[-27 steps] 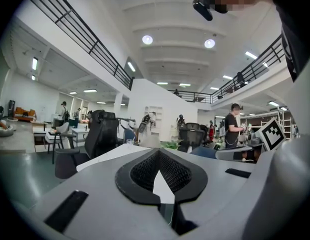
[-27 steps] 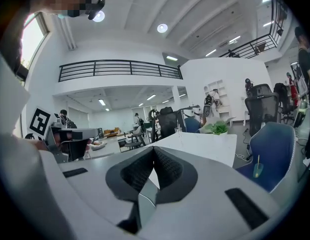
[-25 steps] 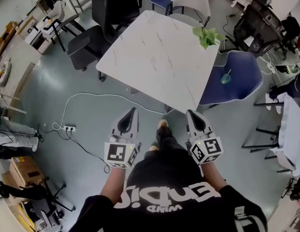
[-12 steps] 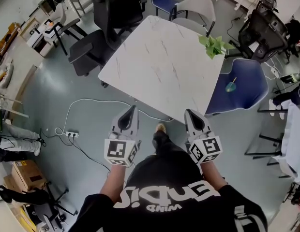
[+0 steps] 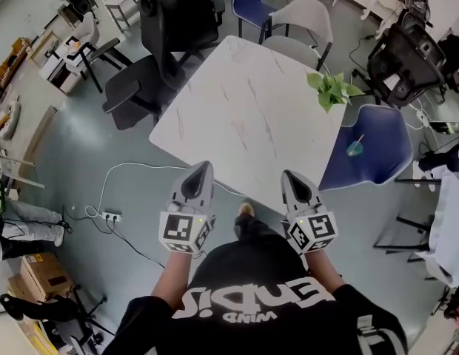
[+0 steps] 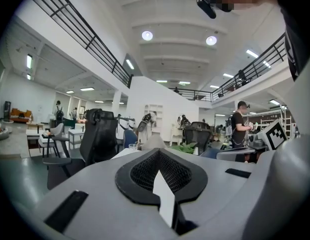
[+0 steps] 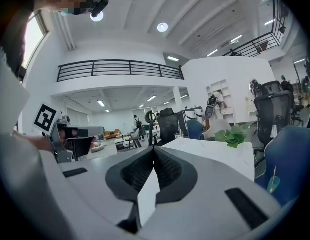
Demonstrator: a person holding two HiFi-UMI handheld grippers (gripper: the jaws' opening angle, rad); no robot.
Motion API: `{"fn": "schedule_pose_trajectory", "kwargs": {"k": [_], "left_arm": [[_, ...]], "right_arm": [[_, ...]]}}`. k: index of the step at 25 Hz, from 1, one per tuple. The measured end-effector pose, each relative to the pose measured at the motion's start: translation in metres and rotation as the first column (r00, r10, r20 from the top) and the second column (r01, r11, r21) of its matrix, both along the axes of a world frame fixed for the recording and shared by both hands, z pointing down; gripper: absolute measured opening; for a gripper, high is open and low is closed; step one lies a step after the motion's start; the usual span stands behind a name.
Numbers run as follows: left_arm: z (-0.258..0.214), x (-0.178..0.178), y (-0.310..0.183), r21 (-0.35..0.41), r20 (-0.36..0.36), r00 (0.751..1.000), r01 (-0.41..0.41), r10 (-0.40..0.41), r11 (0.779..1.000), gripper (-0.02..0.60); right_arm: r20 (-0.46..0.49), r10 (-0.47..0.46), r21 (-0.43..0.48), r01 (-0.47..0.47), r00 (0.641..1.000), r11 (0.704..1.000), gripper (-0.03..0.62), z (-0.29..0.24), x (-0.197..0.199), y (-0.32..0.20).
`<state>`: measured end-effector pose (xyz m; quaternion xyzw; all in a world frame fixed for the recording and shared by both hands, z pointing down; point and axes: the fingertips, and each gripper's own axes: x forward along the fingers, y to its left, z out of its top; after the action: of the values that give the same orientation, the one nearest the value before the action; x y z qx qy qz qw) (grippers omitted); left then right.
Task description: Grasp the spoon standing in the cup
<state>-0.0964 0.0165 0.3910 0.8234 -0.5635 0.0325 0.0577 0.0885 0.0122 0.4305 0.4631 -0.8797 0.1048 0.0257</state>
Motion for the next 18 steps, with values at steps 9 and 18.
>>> {"fn": "schedule_pose_trajectory", "kwargs": {"k": [9, 18], "left_arm": [[-0.011, 0.006, -0.068, -0.006, 0.023, 1.0, 0.005, -0.005, 1.0, 0.014], [-0.012, 0.003, -0.105, -0.026, 0.013, 1.0, 0.023, -0.022, 0.999, 0.014]], "right_arm": [[0.0, -0.07, 0.003, 0.07, 0.998, 0.998, 0.012, -0.006, -0.008, -0.062], [0.025, -0.096, -0.007, 0.096, 0.995, 0.995, 0.012, -0.007, -0.021, -0.099]]}}
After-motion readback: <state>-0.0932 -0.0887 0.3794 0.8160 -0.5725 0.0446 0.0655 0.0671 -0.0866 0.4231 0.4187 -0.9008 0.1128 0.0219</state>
